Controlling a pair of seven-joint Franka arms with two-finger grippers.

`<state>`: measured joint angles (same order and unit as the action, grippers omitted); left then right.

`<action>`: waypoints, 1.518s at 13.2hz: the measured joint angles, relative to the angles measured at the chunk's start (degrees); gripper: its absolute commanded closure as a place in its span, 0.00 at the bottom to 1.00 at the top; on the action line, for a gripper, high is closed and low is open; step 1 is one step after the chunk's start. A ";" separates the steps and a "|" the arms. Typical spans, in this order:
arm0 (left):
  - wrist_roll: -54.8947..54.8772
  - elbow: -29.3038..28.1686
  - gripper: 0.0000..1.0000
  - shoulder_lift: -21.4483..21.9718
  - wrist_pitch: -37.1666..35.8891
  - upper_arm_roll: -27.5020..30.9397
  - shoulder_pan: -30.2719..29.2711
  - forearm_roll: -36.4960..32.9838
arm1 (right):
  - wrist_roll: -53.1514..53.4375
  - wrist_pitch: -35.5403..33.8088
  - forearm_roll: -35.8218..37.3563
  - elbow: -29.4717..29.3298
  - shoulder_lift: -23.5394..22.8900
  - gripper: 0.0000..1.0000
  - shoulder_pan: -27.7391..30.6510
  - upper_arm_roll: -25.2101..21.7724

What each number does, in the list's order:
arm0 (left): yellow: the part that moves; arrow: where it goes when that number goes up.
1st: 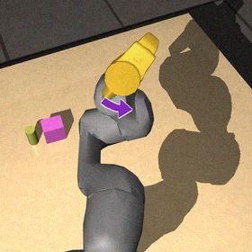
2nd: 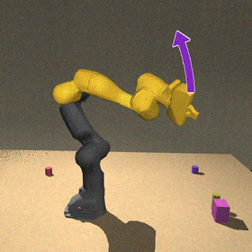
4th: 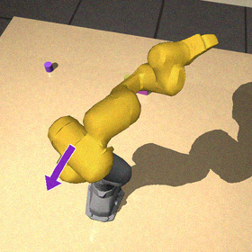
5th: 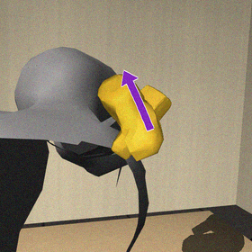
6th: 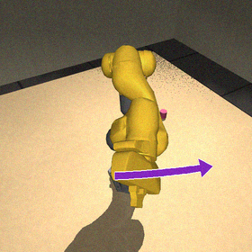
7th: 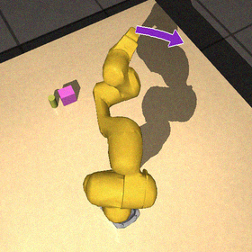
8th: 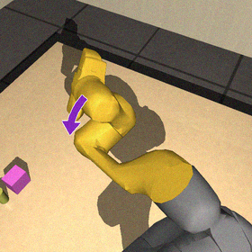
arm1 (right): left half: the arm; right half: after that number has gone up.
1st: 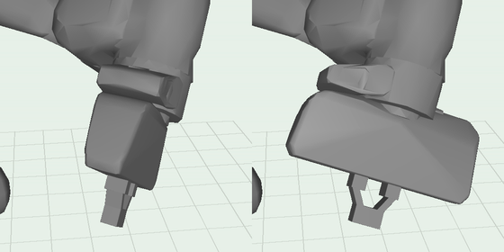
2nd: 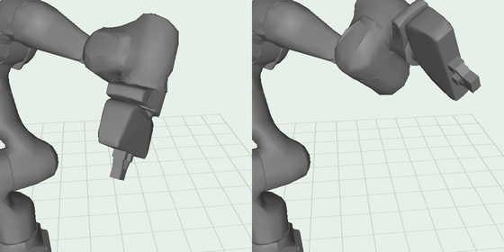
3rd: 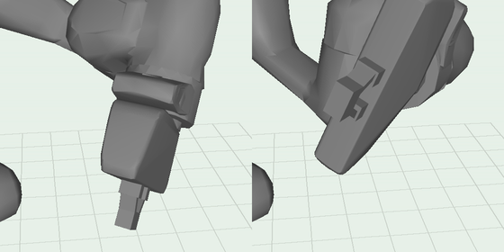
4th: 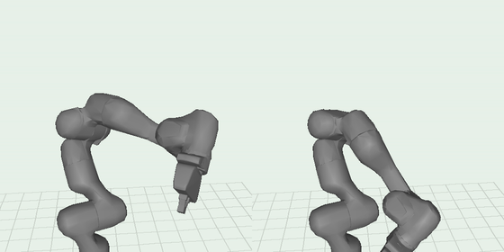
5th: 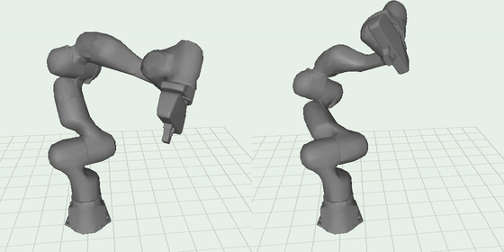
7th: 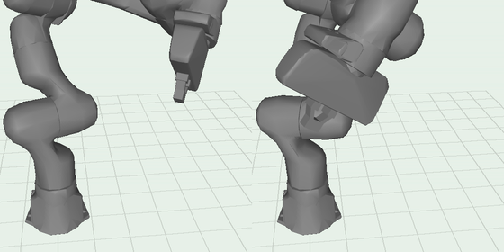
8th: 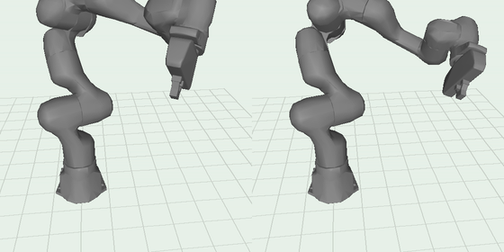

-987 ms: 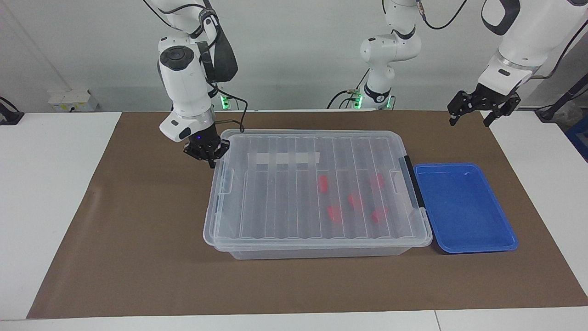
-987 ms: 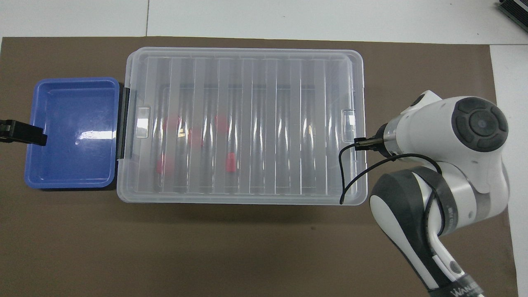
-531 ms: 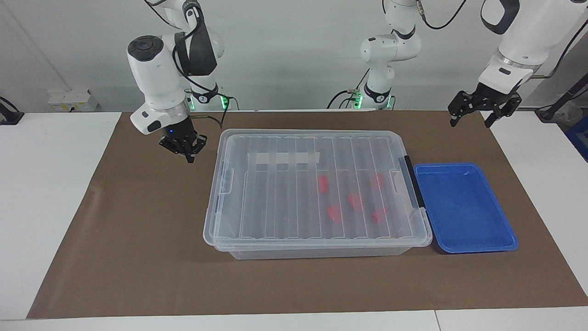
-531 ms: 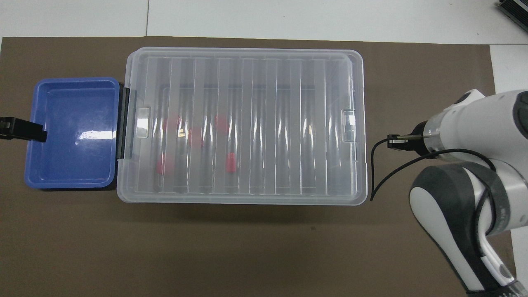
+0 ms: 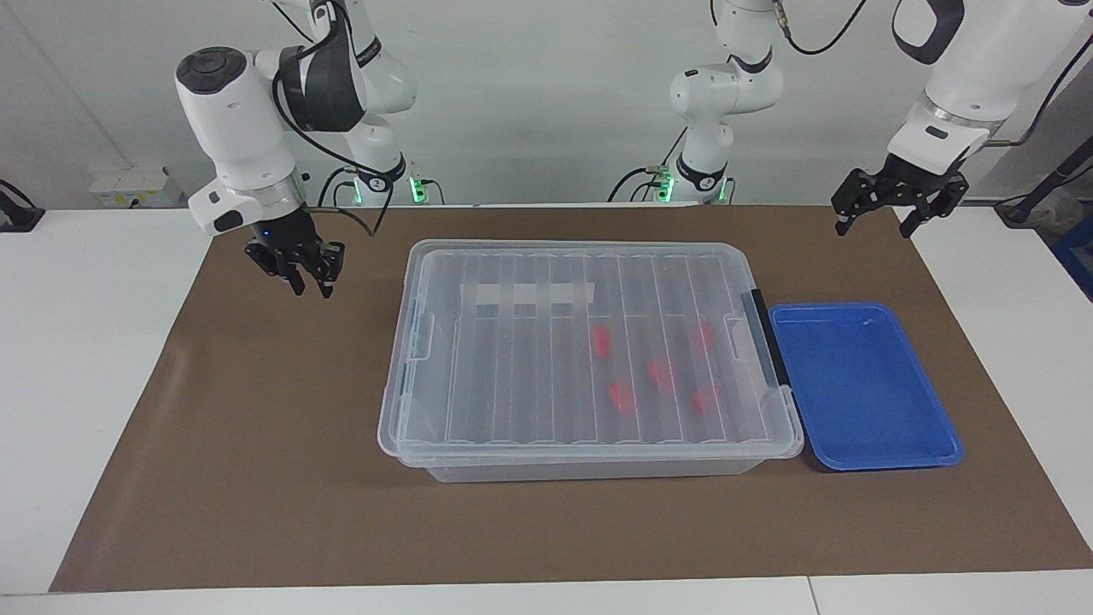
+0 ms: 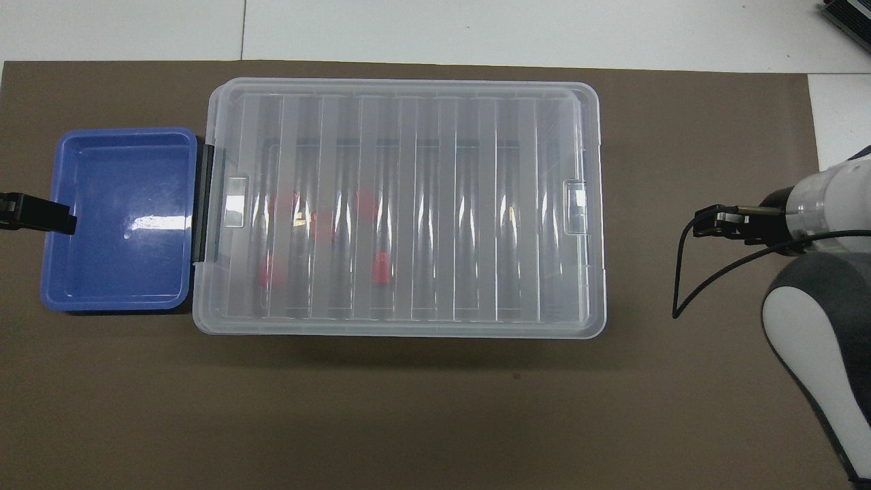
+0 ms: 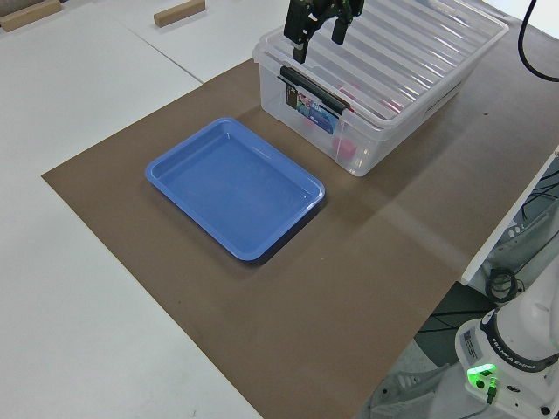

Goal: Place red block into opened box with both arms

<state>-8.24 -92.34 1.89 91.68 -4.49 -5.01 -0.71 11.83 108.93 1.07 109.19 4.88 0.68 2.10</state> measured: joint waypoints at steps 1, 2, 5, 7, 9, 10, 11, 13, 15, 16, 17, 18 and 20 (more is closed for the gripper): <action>0.00 0.00 0.00 0.00 0.00 0.09 -0.10 0.00 | 0.00 -1.42 0.00 -1.40 0.00 0.01 0.02 0.00; 0.00 0.00 0.00 0.00 0.00 0.09 -0.18 0.00 | 0.00 -3.09 0.00 -2.92 -0.04 0.01 0.02 0.00; 0.00 0.00 0.00 0.00 0.00 0.08 -0.21 0.00 | 0.00 -9.78 0.00 -9.42 -1.27 0.02 0.07 0.00; 0.00 0.00 0.00 0.00 0.00 0.09 -0.22 0.00 | 0.00 -12.76 0.00 -13.30 -2.52 0.02 0.07 0.01; 0.00 0.00 0.00 0.00 0.00 0.08 -0.22 0.00 | 0.00 -13.85 0.00 -15.03 -3.16 0.01 0.07 0.07; 0.00 0.00 0.00 0.00 0.00 0.08 -0.22 0.00 | 0.00 -14.05 0.00 -15.24 -3.20 0.01 0.06 0.13; 0.00 0.00 0.00 0.00 0.00 0.08 -0.22 0.00 | 0.00 -14.27 0.00 -15.27 -3.20 0.01 0.05 0.17; 0.00 0.00 0.00 0.00 0.00 0.08 -0.22 0.00 | 0.00 -14.92 0.00 -15.27 -3.20 0.01 0.04 0.20; 0.00 0.00 0.00 0.00 0.00 0.08 -0.22 0.00 | 0.00 -16.03 0.00 -15.27 -3.20 0.01 0.04 0.20; 0.00 0.00 0.00 0.00 0.00 0.08 -0.22 0.00 | 0.00 -16.69 0.00 -15.27 -3.19 0.01 0.04 0.20; 0.00 0.00 0.00 0.00 0.00 0.08 -0.22 0.00 | 0.00 -17.12 0.03 -15.27 -3.19 0.01 0.04 0.19; 0.00 0.00 0.00 0.00 0.00 0.08 -0.22 0.00 | 0.00 -17.51 0.07 -15.27 -3.19 0.01 0.04 0.19; 0.00 0.00 0.00 0.00 0.00 0.08 -0.23 0.00 | 0.00 -17.91 0.09 -15.21 -3.16 0.01 0.04 0.19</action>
<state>-8.24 -92.34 1.89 91.68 -4.41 -5.23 -0.71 11.83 91.01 1.15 93.98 1.72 0.72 2.29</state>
